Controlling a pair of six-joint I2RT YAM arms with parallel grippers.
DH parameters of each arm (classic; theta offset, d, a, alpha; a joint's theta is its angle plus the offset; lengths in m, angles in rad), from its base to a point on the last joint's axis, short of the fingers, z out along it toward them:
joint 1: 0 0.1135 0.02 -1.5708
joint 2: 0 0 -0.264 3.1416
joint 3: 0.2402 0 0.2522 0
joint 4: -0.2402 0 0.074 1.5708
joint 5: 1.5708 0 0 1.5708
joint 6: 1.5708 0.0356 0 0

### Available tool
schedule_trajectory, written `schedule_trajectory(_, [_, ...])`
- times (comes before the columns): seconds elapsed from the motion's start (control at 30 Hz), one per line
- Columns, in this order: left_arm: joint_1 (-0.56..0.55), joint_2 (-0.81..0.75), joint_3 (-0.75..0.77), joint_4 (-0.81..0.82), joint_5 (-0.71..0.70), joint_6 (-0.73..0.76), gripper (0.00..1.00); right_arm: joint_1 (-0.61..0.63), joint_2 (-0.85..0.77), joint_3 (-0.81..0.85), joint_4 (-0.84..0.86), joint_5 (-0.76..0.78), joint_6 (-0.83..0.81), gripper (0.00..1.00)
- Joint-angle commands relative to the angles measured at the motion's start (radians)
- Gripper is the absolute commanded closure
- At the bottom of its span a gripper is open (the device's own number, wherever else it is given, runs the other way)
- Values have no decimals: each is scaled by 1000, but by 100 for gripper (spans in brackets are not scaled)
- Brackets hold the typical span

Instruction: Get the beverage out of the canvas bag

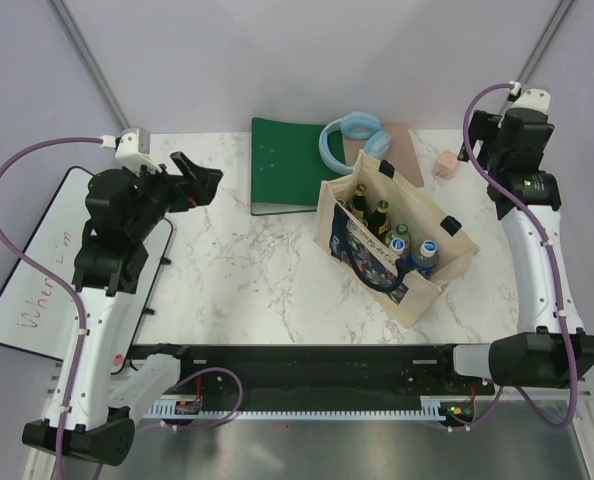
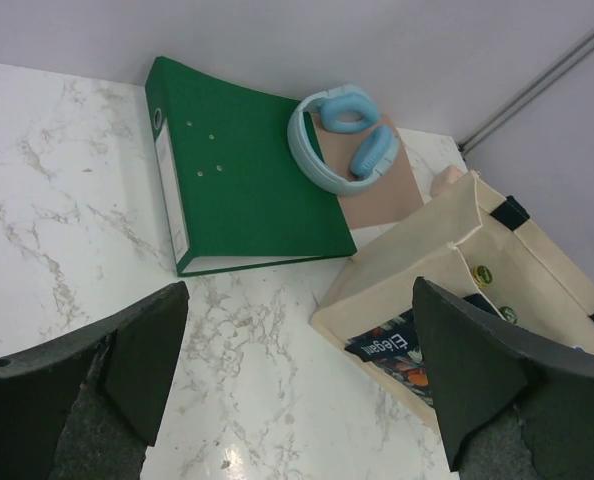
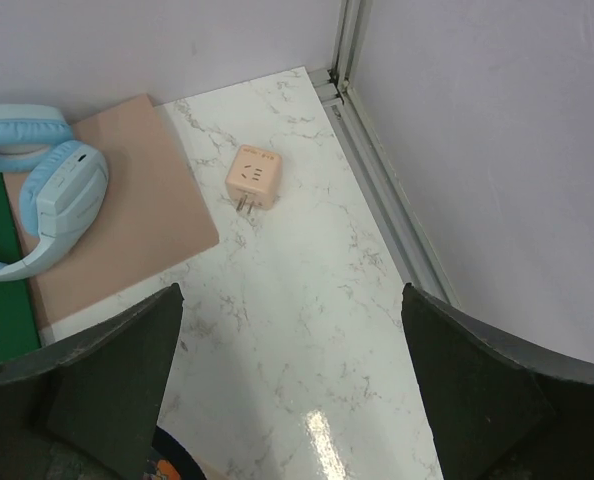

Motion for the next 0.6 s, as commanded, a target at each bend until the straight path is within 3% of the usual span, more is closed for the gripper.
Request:
schedule_trajectory(0.0, [5, 7, 51, -1, 75, -62, 0, 1, -43, 38, 10, -36, 15, 2])
schedule_trajectory(0.07, [4, 14, 57, -3, 90, -74, 0, 1, -57, 28, 15, -79, -17, 2])
schedule_trajectory(0.2, [4, 30, 63, -9, 133, -100, 0, 4, -109, -47, 47, -376, -139, 2])
schedule_trajectory(0.3, [4, 45, 71, -15, 167, -122, 0, 27, -152, -81, 78, -457, -208, 2])
schedule_trajectory(0.4, [2, 71, 79, -15, 225, -151, 0, 58, -160, -62, 29, -674, -342, 2])
schedule_trajectory(0.53, [-15, 106, 76, -18, 288, -194, 0, 95, -116, 24, -95, -817, -389, 2])
schedule_trajectory(0.57, [-33, 112, 73, -20, 288, -203, 1, 95, -87, 41, -124, -919, -408, 2])
